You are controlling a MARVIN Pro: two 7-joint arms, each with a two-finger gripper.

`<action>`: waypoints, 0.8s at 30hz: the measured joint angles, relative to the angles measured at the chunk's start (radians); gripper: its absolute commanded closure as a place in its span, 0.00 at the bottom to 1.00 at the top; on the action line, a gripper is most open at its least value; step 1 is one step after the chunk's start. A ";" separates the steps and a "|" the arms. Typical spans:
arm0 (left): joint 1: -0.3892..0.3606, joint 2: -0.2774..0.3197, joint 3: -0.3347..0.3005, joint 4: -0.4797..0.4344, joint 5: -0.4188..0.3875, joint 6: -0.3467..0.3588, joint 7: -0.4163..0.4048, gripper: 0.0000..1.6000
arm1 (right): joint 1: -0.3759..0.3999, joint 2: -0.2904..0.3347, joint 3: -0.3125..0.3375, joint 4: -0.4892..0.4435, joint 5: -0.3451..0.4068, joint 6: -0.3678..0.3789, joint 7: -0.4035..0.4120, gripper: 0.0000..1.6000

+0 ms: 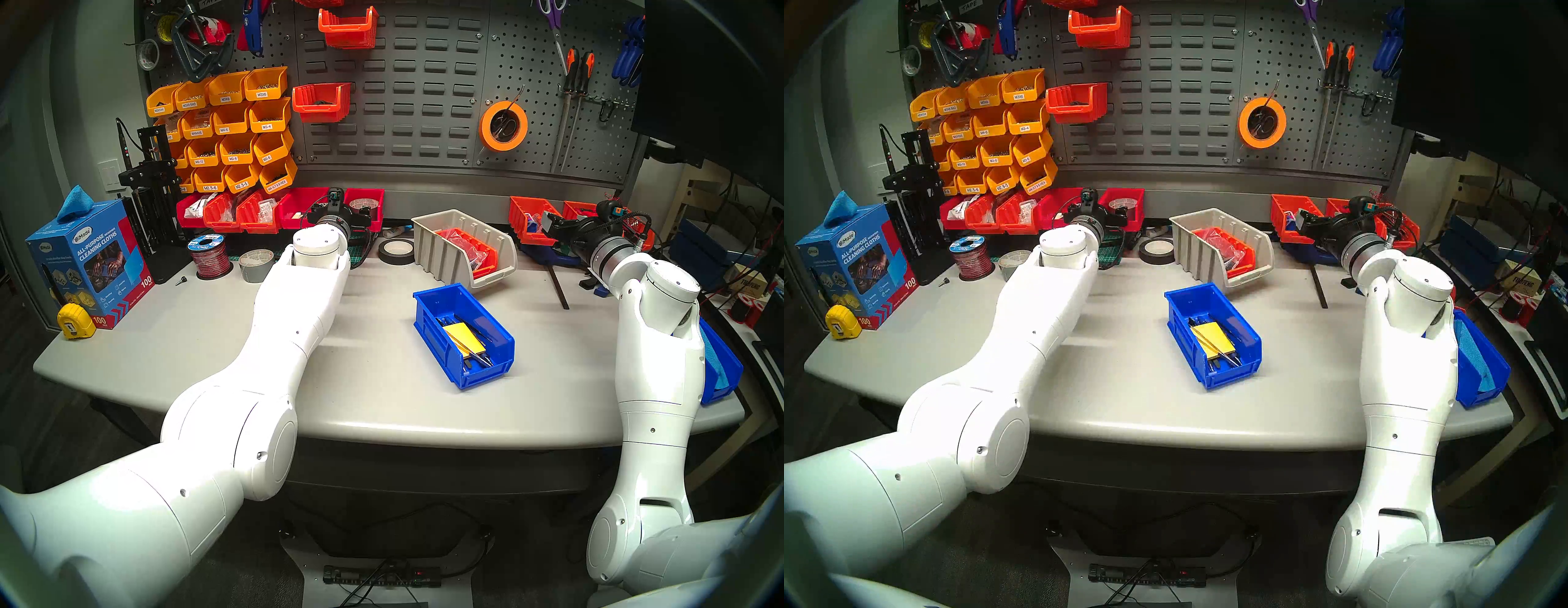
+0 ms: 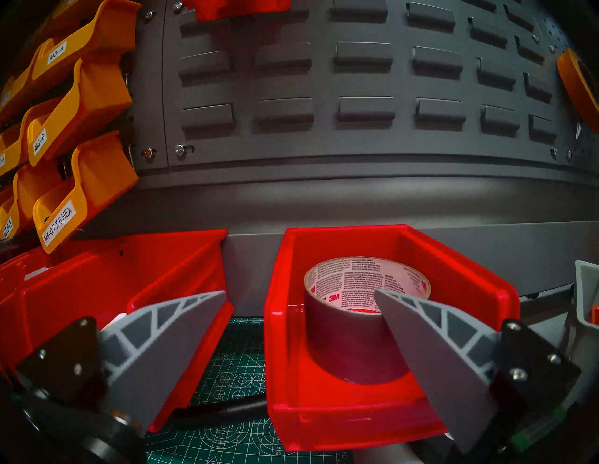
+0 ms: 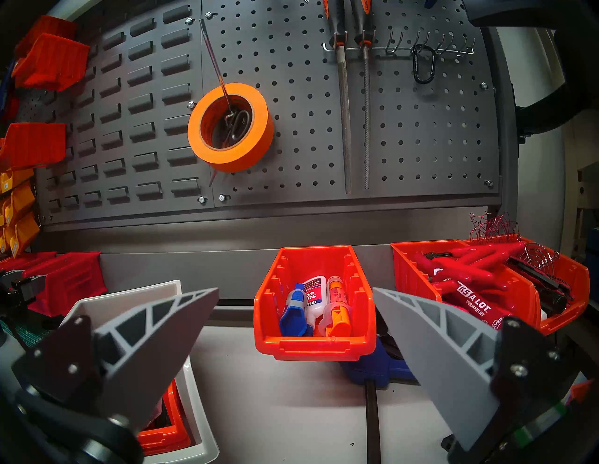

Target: Hang all the unorganized tool boxes onto the wall

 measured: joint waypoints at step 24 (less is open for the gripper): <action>0.113 0.063 -0.028 -0.251 0.024 0.014 -0.035 0.00 | 0.000 0.000 0.000 0.001 0.000 0.000 0.000 0.00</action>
